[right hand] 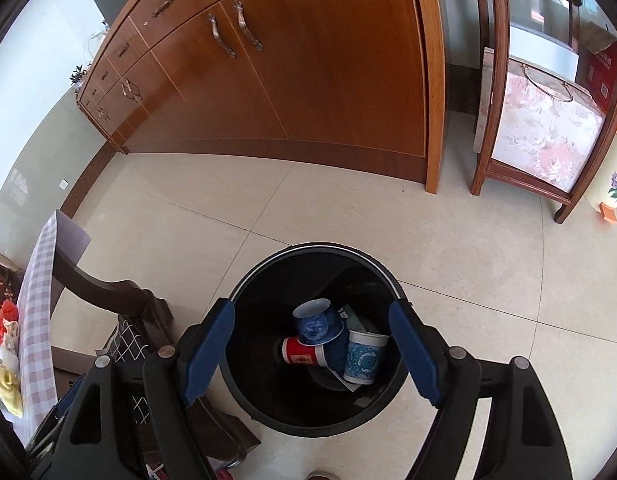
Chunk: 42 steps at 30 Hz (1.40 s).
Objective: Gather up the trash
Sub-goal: 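Move both tools back over the table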
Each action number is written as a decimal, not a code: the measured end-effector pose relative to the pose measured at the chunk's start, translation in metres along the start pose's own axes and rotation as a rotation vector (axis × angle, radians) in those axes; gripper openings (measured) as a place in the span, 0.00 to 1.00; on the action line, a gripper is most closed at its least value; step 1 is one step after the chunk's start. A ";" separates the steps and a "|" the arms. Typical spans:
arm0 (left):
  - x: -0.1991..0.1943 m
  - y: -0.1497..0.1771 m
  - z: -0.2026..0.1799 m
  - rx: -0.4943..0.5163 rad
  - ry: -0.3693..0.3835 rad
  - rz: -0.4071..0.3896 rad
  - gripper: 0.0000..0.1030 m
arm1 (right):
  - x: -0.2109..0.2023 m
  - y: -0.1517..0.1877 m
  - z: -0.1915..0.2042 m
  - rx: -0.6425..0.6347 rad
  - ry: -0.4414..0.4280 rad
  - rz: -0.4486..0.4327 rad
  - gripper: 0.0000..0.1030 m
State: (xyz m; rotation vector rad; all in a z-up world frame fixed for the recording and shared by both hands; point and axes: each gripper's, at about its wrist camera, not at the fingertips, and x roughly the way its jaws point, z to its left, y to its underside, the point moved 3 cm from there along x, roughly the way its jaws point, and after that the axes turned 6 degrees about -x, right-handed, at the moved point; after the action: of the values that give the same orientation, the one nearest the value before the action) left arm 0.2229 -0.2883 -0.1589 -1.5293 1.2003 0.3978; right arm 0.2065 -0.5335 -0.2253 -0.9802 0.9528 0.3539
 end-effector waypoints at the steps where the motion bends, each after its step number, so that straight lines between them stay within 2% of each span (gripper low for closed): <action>1: -0.009 -0.001 0.001 0.002 0.001 -0.013 0.80 | -0.005 0.001 0.004 -0.005 -0.007 -0.010 0.79; 7: -0.058 -0.006 0.014 0.007 0.003 -0.093 0.80 | -0.035 0.017 0.034 -0.035 -0.085 -0.041 0.79; 14: -0.107 -0.008 0.047 -0.018 -0.034 -0.181 0.80 | -0.066 0.029 0.095 -0.145 -0.183 -0.080 0.79; 19: -0.138 -0.005 0.085 -0.064 -0.098 -0.239 0.80 | -0.079 0.037 0.146 -0.234 -0.258 -0.097 0.79; 29: -0.188 0.009 0.182 -0.202 -0.246 -0.311 0.80 | -0.086 0.066 0.244 -0.397 -0.379 -0.070 0.79; 35: -0.207 0.016 0.235 -0.280 -0.331 -0.343 0.80 | -0.085 0.085 0.293 -0.482 -0.437 -0.042 0.79; 42: -0.219 0.020 0.280 -0.339 -0.398 -0.372 0.80 | -0.082 0.100 0.342 -0.563 -0.491 -0.026 0.79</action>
State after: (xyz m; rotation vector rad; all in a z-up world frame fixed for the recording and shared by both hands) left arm 0.2064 0.0615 -0.0978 -1.8129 0.5407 0.6412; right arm 0.2735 -0.1847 -0.1404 -1.3304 0.3906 0.8273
